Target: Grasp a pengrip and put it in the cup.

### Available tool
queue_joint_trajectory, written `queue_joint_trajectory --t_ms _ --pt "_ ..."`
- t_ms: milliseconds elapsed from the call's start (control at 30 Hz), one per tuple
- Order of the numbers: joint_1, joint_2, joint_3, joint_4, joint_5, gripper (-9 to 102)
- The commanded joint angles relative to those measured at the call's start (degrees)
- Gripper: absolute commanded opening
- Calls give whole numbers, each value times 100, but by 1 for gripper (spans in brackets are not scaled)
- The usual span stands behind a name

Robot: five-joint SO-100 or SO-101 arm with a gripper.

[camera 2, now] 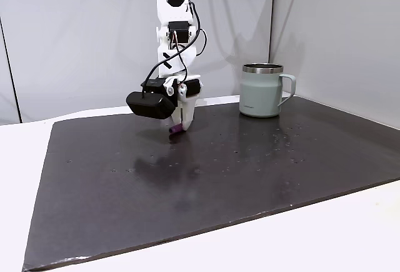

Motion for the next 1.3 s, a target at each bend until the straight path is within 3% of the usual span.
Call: queue_joint_trajectory --t_ms 0,300,733,933,1267 --pt "-44 -18 -343 62 -62 0" --pt "-431 677 -360 396 369 0" --pt "-2804 3595 -404 1468 1608 0" --pt "-3973 3164 -1274 1854 2522 0" --pt "-4957 2303 -2769 2268 3217 0"
